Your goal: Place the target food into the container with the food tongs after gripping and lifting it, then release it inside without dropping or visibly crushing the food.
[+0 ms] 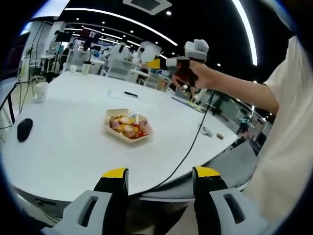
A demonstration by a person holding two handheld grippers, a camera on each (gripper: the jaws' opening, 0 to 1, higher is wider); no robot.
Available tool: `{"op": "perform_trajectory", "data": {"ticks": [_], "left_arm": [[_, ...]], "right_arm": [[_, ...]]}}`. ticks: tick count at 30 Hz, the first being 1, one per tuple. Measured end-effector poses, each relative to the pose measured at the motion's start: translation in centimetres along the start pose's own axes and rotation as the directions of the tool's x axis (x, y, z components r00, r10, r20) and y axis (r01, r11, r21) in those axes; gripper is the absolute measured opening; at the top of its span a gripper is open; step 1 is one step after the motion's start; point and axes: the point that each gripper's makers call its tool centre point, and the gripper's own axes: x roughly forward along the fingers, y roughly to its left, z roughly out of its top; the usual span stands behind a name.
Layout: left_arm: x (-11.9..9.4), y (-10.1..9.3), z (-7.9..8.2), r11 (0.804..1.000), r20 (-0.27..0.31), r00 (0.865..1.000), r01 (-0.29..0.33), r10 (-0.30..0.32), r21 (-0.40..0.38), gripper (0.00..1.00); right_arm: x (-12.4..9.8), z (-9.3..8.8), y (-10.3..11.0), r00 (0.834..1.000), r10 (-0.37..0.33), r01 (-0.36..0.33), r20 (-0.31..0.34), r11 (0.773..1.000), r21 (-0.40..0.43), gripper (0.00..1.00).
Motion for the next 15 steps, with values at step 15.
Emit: {"op": "perform_trajectory", "data": {"ticks": [15], "left_arm": [[0.8, -0.8, 1.1, 0.998, -0.018, 0.999, 0.033, -0.032, 0.046, 0.51]], "right_arm": [[-3.3, -2.5, -0.8, 1.0, 0.0, 0.001, -0.011, 0.998, 0.062, 0.27]]}}
